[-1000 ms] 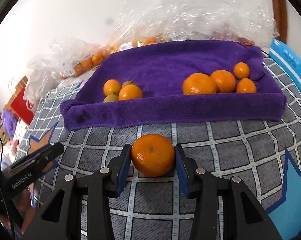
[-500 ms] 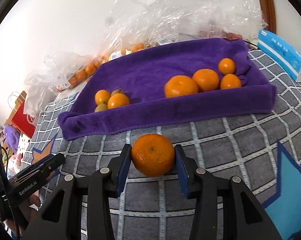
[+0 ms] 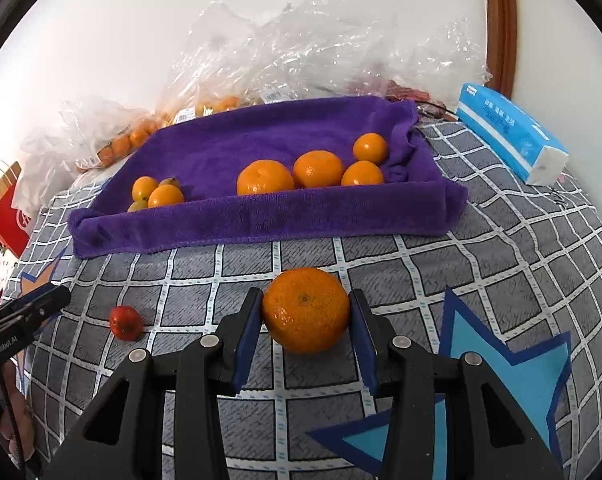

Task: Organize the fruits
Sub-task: 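Grasp the small red fruit with the left gripper while the right holds its orange, then carry the red fruit and the large orange over the purple towel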

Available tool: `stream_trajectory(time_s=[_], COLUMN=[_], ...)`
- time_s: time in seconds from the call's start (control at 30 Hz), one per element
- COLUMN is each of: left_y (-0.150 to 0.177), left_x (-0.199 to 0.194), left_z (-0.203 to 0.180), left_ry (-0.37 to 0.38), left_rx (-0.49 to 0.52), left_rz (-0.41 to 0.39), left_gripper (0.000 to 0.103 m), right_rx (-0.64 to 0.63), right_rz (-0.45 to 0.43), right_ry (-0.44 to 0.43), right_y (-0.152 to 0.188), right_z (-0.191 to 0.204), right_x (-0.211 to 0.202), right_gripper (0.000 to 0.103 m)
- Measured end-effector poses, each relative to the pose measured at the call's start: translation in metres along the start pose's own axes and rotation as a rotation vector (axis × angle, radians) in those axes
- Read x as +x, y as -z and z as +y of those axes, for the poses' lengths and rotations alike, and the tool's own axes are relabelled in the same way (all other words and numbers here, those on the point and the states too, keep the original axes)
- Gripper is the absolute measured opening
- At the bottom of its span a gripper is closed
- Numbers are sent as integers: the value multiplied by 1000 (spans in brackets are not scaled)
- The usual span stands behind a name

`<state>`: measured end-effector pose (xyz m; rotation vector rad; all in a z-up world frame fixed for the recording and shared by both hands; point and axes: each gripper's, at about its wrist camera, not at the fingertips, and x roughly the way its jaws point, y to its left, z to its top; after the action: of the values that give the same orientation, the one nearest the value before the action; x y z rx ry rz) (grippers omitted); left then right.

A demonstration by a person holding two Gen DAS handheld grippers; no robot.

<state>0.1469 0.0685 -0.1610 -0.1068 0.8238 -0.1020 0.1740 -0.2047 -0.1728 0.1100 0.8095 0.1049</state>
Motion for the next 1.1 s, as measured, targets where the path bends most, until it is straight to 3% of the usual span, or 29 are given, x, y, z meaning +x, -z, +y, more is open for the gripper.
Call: stream_trajectory(time_s=[0.23, 0.4, 0.5, 0.57, 0.8, 0.93, 1.1], left_y=[4, 2, 0, -1, -1, -1, 0], left_x=[-9, -4, 5, 11, 24, 25, 23], left_z=[-47, -69, -77, -80, -90, -91, -91], left_ry=[100, 147, 140, 139, 115, 96, 80], left_rx=[87, 81, 72, 72, 83, 77, 77], left_rz=[47, 60, 73, 85, 99, 86, 81], left_gripper=[46, 46, 45, 37, 33, 23, 23], right_rx=[-25, -9, 18, 37, 45, 47, 63], right_rz=[-24, -35, -41, -44, -53, -52, -48], right_ry=[1, -20, -53, -68, -93, -102, -109], right_y=[5, 6, 8, 7, 8, 8, 8], right_z=[-7, -16, -23, -27, -28, -28, -31], right_x=[-9, -13, -15, -15, -16, -16, -15], right_gripper=[43, 43, 43, 43, 43, 43, 43])
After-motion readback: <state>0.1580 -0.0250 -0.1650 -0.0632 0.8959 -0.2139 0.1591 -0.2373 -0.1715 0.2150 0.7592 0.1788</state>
